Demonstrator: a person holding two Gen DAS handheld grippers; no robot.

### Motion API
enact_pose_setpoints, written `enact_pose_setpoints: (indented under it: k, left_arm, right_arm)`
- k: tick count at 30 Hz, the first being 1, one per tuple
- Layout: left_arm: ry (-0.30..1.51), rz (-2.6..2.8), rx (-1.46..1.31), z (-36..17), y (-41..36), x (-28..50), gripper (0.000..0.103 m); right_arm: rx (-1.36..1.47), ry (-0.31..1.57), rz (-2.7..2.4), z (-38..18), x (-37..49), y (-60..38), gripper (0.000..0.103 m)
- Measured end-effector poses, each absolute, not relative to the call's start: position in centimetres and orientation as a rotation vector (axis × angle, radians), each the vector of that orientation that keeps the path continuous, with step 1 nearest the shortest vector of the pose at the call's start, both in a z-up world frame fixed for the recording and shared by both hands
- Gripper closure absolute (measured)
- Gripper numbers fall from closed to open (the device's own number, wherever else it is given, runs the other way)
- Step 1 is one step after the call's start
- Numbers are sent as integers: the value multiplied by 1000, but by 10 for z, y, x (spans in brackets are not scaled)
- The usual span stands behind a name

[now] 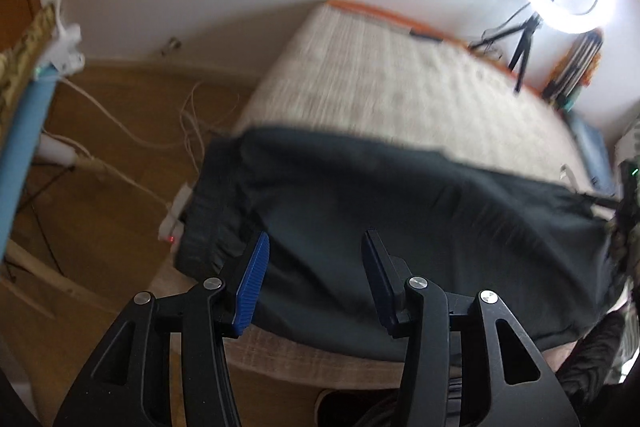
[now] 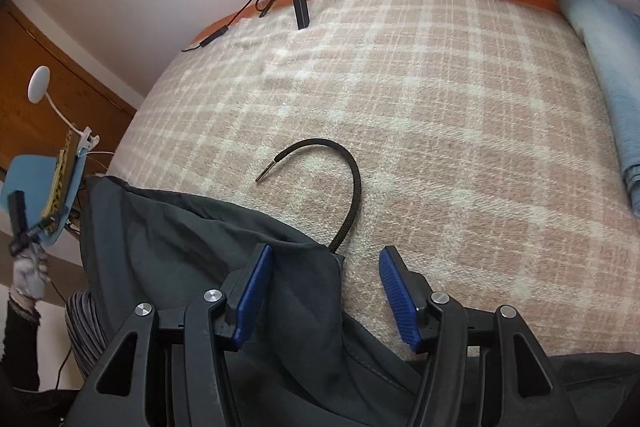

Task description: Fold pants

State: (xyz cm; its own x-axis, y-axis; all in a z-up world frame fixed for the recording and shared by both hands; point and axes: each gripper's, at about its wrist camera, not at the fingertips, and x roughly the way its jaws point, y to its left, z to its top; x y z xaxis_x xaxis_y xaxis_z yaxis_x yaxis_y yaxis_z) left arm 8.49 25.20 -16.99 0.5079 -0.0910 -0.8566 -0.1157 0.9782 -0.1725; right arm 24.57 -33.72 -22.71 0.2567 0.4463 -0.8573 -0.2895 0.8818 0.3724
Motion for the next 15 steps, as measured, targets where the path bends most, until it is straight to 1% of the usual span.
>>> enact_pose_setpoints:
  k: [6,9,10,11,12,15]
  left_arm:
    - [1077,30,-256,-202,255,90,56]
    - [1082,29,-224,-209,250,90,56]
    - [1079,30,-215,-209,249,90,56]
    - [1075,28,-210,-209,248,89,56]
    - [1074,27,-208,-208,248,89,56]
    - [1068,15,-205,-210,249,89,56]
  right_arm:
    - [163,1248,536,-227,243,-331,45]
    - [135,1247,540,-224,237,-326,73]
    - [119,1237,540,-222,236,-324,80]
    - [98,1224,540,-218,236,-321,85]
    - [66,1207,542,-212,236,-316,94]
    - [-78,1124,537,-186,241,-301,100]
